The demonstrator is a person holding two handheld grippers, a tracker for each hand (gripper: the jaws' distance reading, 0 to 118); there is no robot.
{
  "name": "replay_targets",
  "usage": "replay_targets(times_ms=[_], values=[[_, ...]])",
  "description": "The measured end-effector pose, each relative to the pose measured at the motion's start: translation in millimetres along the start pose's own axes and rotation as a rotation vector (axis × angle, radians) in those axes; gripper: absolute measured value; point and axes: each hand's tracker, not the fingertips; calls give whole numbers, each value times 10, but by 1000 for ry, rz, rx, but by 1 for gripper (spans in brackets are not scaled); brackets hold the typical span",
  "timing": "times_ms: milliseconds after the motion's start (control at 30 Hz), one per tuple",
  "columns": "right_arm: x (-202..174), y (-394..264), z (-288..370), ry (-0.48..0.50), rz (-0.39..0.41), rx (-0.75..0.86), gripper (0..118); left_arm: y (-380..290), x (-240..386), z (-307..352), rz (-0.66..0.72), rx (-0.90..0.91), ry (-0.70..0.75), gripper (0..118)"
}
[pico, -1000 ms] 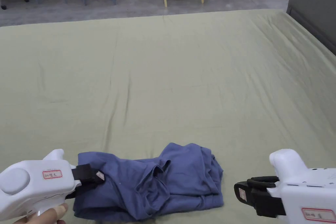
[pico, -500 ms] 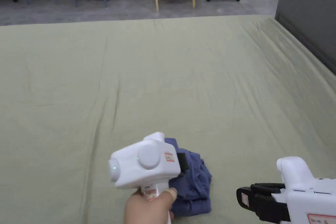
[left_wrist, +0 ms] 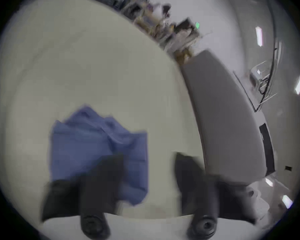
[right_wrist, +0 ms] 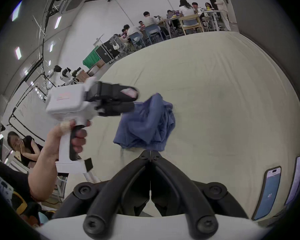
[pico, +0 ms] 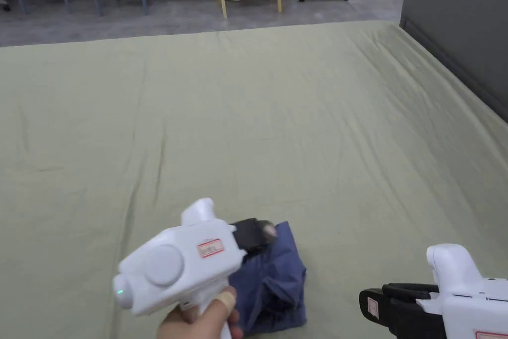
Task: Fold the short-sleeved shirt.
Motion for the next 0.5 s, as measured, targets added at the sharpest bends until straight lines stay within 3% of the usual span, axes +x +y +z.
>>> replay_targets(times_ms=[67,100,200,300,433,500], values=[[25,3,15,14,-14,11,2,23,-7,88,-71,45,224,0],[35,7,19,19,-21,13,2,26,-15,21,-155,14,258,0],[43,0,28,11,-22,15,2,-121,48,-227,-264,-80,304,0],[48,-31,86,-1,-24,21,2,-438,208,-618,-352,-193,241,0],[54,-60,189,-17,-24,19,2,-958,424,-1249,-556,-351,353,0],[45,-65,245,-37,-11,17,2,-1074,513,-1379,-587,-360,328,0]])
